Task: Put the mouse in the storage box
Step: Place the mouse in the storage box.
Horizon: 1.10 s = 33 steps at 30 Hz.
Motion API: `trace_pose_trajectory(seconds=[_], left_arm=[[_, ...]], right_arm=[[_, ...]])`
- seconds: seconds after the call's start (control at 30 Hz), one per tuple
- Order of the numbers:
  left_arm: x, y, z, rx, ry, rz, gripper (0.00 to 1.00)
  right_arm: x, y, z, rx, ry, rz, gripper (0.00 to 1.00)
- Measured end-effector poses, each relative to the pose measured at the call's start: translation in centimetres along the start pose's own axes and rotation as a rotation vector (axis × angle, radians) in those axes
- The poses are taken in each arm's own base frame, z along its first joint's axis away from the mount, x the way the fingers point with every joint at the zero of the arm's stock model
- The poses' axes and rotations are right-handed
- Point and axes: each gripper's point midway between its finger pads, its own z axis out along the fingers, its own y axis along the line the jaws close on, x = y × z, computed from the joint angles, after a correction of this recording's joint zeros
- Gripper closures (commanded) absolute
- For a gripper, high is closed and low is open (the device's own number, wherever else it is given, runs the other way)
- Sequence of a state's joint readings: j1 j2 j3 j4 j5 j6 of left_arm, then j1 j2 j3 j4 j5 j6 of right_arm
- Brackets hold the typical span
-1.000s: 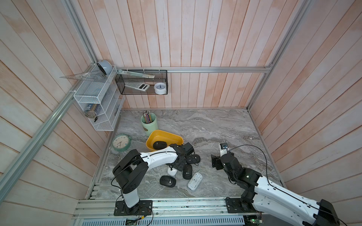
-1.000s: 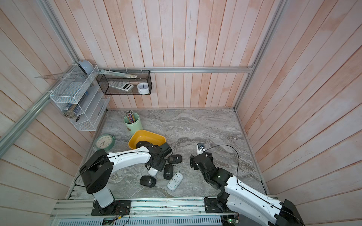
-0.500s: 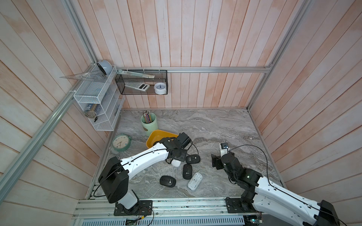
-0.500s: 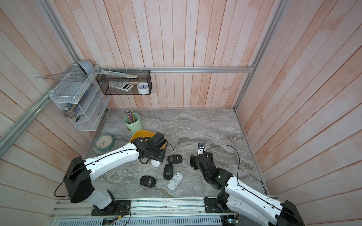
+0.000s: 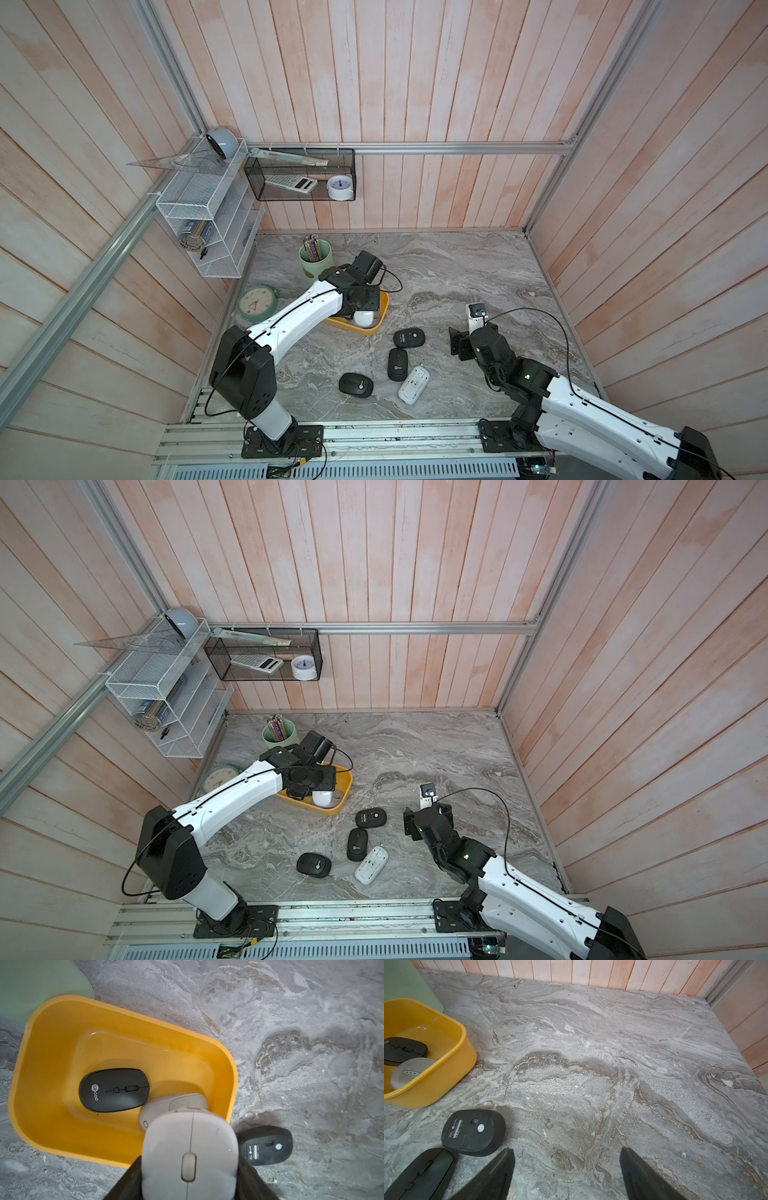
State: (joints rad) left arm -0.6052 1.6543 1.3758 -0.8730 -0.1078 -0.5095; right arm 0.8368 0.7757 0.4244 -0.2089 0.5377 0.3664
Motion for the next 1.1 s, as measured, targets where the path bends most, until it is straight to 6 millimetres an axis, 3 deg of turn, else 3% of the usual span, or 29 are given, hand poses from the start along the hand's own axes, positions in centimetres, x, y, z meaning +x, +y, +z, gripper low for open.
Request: trace_pose_trajectory(seconds=[0.3, 0.5, 0.8, 1.1], left_arm=[[-0.1, 1.0, 3.0, -0.045, 0.071, -0.023, 0.41], [-0.9, 0.8, 4.6, -0.051, 0.103, -0.035, 0.41], [-0.7, 0.2, 7.4, -0.063, 0.178, -0.04, 0.41], [-1.5, -0.5, 8.0, -0.051, 0.185, -0.052, 0.22]], right_arm=[[0.0, 0.0, 0.0, 0.0, 0.0, 0.0, 0.15], [-0.1, 0.0, 0.0, -0.002, -0.005, 0.003, 0.15], [0.0, 0.1, 0.1, -0.003, -0.006, 0.004, 0.15], [-0.2, 0.1, 0.1, -0.005, -0.011, 0.006, 0.15]])
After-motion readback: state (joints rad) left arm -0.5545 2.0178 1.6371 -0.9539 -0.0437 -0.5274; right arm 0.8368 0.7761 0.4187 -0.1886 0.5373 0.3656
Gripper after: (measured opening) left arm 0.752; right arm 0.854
